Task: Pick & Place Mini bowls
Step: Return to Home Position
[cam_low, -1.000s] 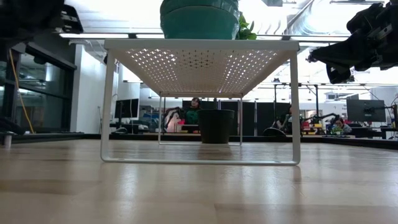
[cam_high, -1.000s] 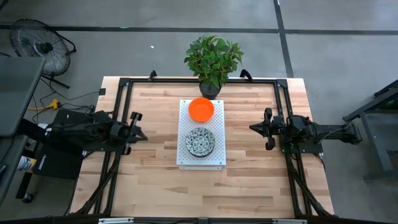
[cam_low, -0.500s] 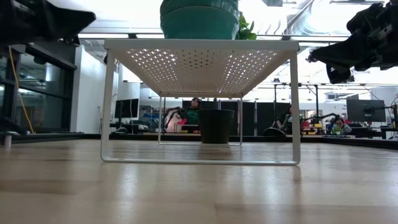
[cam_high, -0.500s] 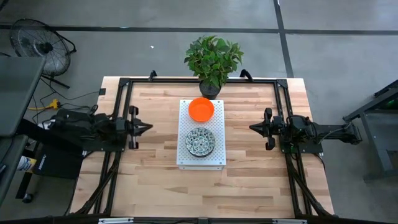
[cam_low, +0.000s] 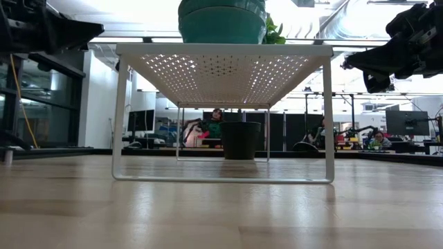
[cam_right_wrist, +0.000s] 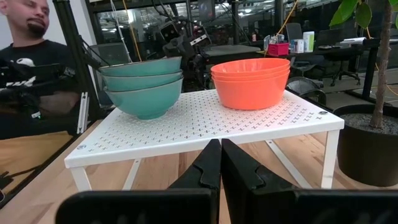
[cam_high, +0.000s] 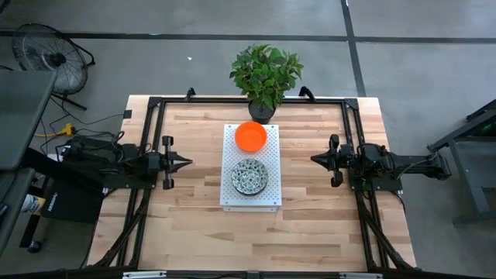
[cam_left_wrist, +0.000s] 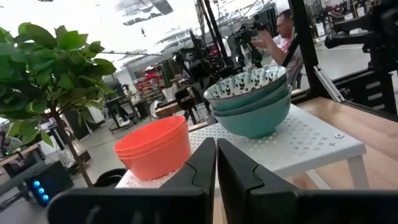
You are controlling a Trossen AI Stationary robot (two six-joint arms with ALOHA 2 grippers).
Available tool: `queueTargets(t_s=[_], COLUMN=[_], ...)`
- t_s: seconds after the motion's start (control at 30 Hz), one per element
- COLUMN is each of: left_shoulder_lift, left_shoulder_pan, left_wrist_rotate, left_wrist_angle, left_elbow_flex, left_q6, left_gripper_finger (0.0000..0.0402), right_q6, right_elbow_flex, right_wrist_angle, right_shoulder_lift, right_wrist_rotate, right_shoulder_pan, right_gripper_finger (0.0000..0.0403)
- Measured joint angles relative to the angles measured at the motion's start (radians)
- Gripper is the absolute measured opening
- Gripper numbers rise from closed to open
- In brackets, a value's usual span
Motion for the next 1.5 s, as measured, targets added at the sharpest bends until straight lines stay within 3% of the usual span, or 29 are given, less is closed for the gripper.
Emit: queueTargets(t_s=[1.5], left_shoulder_lift=[0.0], left_shoulder_pan=[0.0], left_wrist_rotate=[0.001], left_wrist_angle=[-0.035], left_elbow_flex=[0.001], left_q6=[-0.001], left_gripper_finger=[0.0009], right_q6=[0.0], right_elbow_flex=[0.0], right_wrist_angle=[0.0], right_shoulder_lift=[0.0], right_wrist_rotate=[0.0], right_shoulder_pan=[0.0], right_gripper_finger=[0.0])
